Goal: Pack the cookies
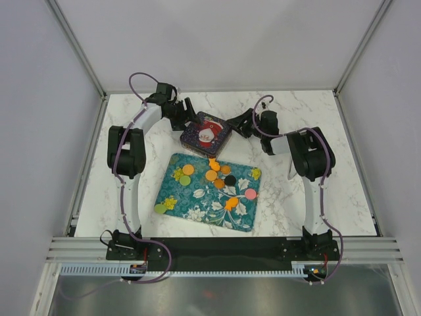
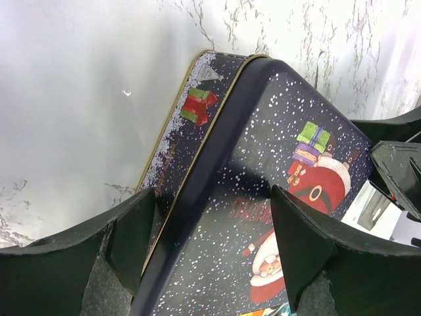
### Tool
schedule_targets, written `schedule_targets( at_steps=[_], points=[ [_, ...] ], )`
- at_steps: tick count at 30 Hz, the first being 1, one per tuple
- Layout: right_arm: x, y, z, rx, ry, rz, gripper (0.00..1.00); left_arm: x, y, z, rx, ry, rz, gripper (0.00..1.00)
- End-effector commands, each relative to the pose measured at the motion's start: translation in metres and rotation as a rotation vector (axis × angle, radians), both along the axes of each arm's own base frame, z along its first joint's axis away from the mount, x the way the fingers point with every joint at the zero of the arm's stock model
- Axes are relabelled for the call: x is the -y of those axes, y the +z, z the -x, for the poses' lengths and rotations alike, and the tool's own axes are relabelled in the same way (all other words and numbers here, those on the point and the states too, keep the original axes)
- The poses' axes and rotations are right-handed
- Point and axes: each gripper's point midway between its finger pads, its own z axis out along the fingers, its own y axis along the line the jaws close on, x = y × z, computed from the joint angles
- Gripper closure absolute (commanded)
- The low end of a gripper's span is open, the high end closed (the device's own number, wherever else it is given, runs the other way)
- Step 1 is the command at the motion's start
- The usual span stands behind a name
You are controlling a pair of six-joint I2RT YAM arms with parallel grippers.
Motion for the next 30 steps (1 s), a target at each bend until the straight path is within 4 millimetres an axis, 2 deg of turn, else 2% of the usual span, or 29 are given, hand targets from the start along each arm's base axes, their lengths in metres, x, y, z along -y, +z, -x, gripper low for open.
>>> schedule_targets(
  at_steps=[1, 3, 6, 14, 17, 20, 21, 25, 27, 28, 30],
  points=[
    [-0.002, -0.037, 0.028, -0.160, 0.044, 0.056, 0.59, 0.002, 0.005, -0.007, 0.034, -0.021, -0.018, 0.22],
    [0.001, -0.023, 0.021, -0.143, 0.041, 0.056, 0.50, 0.001, 0.005, -0.006, 0.030, -0.024, -0.023, 0.22],
    [0.010, -0.006, 0.011, -0.121, 0.014, 0.059, 0.42, 0.001, 0.005, -0.004, 0.031, -0.030, -0.028, 0.22],
    [0.034, 0.037, -0.020, -0.059, -0.042, 0.049, 0.34, 0.002, 0.008, -0.003, 0.037, -0.039, -0.024, 0.22],
    [0.037, 0.058, -0.026, -0.023, -0.050, 0.039, 0.41, 0.004, 0.012, -0.002, 0.043, -0.046, -0.019, 0.22],
    [0.036, 0.078, -0.027, 0.016, -0.050, 0.020, 0.60, 0.004, 0.014, -0.001, 0.045, -0.048, -0.017, 0.22],
    [0.035, 0.089, -0.027, 0.029, -0.050, 0.000, 0.70, 0.004, 0.014, -0.001, 0.047, -0.050, -0.018, 0.22],
    [0.014, 0.128, -0.018, 0.117, 0.035, -0.133, 0.85, 0.005, 0.016, -0.001, 0.049, -0.052, -0.018, 0.22],
    [0.002, 0.137, -0.014, 0.133, 0.075, -0.158, 0.92, 0.006, 0.015, 0.000, 0.047, -0.055, -0.016, 0.22],
    [-0.011, 0.146, -0.010, 0.149, 0.106, -0.168, 0.93, 0.006, 0.015, 0.000, 0.047, -0.055, -0.016, 0.22],
    [-0.022, 0.150, -0.007, 0.157, 0.128, -0.179, 0.98, 0.007, 0.014, 0.000, 0.046, -0.056, -0.017, 0.22]
  ],
)
